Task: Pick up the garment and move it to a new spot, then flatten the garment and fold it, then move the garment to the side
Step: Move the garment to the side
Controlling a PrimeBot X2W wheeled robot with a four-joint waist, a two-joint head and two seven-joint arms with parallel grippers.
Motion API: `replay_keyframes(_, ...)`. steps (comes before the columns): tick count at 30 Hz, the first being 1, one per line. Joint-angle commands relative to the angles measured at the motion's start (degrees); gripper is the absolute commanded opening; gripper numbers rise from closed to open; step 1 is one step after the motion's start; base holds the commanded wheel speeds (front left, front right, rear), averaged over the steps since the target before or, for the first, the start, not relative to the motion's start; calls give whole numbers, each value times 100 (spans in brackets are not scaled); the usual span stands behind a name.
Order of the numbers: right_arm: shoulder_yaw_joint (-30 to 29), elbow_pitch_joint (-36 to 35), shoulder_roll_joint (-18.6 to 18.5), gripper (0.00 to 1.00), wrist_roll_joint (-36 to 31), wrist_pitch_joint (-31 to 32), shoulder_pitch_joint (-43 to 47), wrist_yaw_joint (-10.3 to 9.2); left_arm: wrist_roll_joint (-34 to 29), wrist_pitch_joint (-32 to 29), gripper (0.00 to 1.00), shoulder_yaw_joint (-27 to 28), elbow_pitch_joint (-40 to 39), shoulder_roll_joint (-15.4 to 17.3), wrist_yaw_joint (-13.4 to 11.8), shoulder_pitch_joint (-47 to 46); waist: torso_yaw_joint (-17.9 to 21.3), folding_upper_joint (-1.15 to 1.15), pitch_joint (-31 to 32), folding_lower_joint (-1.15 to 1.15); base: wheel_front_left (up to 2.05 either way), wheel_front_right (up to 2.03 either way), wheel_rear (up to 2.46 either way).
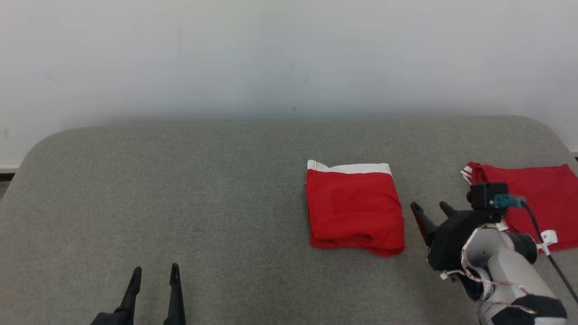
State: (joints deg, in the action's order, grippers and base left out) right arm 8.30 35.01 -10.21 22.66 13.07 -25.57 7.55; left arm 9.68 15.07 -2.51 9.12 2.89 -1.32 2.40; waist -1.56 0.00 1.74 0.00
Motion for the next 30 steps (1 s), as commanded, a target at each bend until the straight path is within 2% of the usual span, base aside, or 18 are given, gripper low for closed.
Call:
replay_keyframes(1,-122,239,-101,100,13,228,-300,-16,18,9,100,-55,-53,0,14,-158,-378,0,-388,0,0,0,0)
replay_keyframes(9,-708,1361,-51,100,-202,808,-1111,-16,105,9,100,-236,-29,2,80,-435,-927,0,-857,0,0,0,0)
replay_keyframes(18,-1164,2210,52,100,-591,1026,-1400,-16,187,9,100,-314,-19,-2,77,-598,-1159,0,-1082,0,0,0,0)
replay_keyframes(22,-1245,2624,123,100,-786,1314,-1316,-16,212,9,100,-326,-12,-1,55,-619,-1160,0,-1112,0,0,0,0)
replay_keyframes(23,-1220,2659,133,56,-833,1332,-1324,-16,221,9,100,-327,-10,0,51,-619,-1145,0,-1114,0,0,0,0)
replay_keyframes(25,-1109,2657,96,0,-960,1326,-1344,-17,236,9,100,-325,-9,2,47,-613,-1103,0,-1114,0,0,0,0)
replay_keyframes(30,-582,2344,-162,0,-1223,1338,-1605,-22,239,8,100,-299,-48,1,49,-654,-913,0,-1128,0,0,0,0)
